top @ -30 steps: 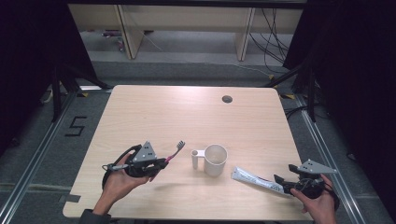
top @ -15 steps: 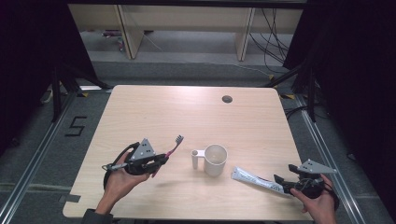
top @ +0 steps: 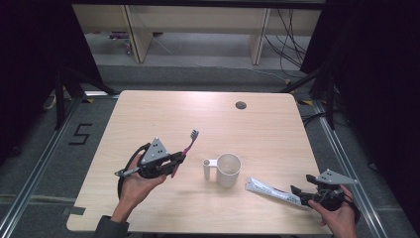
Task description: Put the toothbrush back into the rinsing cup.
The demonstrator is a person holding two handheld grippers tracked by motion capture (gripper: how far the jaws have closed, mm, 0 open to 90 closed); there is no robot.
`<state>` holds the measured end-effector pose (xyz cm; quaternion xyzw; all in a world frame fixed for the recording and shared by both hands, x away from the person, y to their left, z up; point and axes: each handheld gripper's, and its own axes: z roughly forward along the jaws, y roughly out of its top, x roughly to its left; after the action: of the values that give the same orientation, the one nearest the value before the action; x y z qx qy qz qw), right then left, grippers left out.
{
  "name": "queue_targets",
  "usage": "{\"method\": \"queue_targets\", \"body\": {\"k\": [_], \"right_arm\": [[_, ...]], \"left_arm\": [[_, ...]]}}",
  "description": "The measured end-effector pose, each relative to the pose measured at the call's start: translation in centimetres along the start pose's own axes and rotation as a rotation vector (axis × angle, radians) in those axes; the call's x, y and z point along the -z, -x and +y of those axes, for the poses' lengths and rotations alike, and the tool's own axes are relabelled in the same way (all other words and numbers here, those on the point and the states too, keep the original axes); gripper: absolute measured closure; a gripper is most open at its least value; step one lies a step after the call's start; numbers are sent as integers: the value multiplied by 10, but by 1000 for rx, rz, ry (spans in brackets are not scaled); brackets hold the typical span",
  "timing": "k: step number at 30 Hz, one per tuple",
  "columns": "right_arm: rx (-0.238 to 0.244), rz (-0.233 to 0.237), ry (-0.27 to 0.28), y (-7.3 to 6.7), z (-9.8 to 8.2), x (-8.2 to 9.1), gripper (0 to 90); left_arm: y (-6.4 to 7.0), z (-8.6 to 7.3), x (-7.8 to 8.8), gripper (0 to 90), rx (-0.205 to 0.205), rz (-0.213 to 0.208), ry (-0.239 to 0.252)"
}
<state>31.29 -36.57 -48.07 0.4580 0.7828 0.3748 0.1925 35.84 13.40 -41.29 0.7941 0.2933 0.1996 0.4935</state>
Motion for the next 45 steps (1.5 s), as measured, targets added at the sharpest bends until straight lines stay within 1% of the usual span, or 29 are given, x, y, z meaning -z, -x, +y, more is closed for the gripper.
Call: {"method": "queue_targets", "body": {"k": [1, 2, 3, 4, 5, 7, 8, 10, 11, 12, 13, 14, 15, 16, 17, 18, 20, 21, 22, 27, 35, 37, 41, 42, 43, 45], "right_arm": [[0, 0, 6, 0, 0, 0, 256], [-1, 0, 5, 0, 0, 0, 256], [-1, 0, 6, 0, 0, 0, 257], [0, -1, 6, 0, 0, 0, 256], [-1, 2, 1, 0, 0, 0, 257], [-2, 2, 7, 0, 0, -1, 256], [-1, 1, 7, 0, 0, -1, 256], [-4, 2, 6, 0, 0, -1, 256], [0, 1, 6, 0, 0, -1, 257], [0, 1, 6, 0, 0, -1, 257], [0, 2, 6, 0, 0, -1, 256], [-1, 2, 7, 0, 0, -1, 257], [-2, 2, 7, 0, 0, -1, 256], [1, 0, 5, 0, 0, -1, 256], [-1, 2, 7, 0, 0, -1, 256], [-1, 2, 6, 0, 0, -1, 257], [-4, 4, 4, -1, 0, -1, 256], [1, 2, 2, 0, 0, -1, 256], [-2, 2, 3, 0, 0, -1, 256], [-2, 2, 1, 0, 0, -1, 256], [-3, 5, 3, -1, 0, -1, 257], [0, 1, 0, 0, 0, -1, 257], [-3, 6, 3, 0, 0, -1, 257], [24, 6, 8, 3, 0, -2, 257], [24, 6, 8, 3, 0, -2, 257], [20, 9, 12, 2, 0, -2, 257]], "left_arm": [[0, 1, -1, 829, 5, 13, 3], [-2, 2, -2, 829, 1, 19, 3], [-2, 2, -4, 829, 7, 19, 22], [-2, 2, -4, 830, 10, 18, 25], [-1, 3, -6, 829, 23, 17, 44], [1, 5, -7, 829, 37, 26, 73], [2, 7, -8, 830, 48, 23, 103], [3, 10, -9, 829, 54, 15, 104], [4, 11, -11, 829, 52, 17, 119], [5, 13, -11, 829, 45, 28, 112], [6, 15, -13, 829, 52, 29, 122], [7, 16, -14, 829, 52, 32, 127], [8, 18, -16, 829, 50, 25, 129], [9, 19, -18, 829, 48, 28, 131], [11, 21, -19, 829, 46, 40, 141], [11, 22, -21, 829, 38, 45, 148], [13, 24, -24, 829, 55, 30, 159], [14, 25, -26, 829, 54, 31, 164], [15, 27, -27, 829, 50, 26, 159], [23, 33, -35, 829, 47, 10, 177], [29, 40, -42, 829, 45, -2, 196], [31, 41, -43, 829, 51, -5, 203], [33, 43, -48, 828, 49, -21, 203], [34, 43, -49, 829, 50, -20, 200], [35, 42, -50, 829, 46, -19, 199], [35, 42, -52, 829, 51, -25, 198]]}}
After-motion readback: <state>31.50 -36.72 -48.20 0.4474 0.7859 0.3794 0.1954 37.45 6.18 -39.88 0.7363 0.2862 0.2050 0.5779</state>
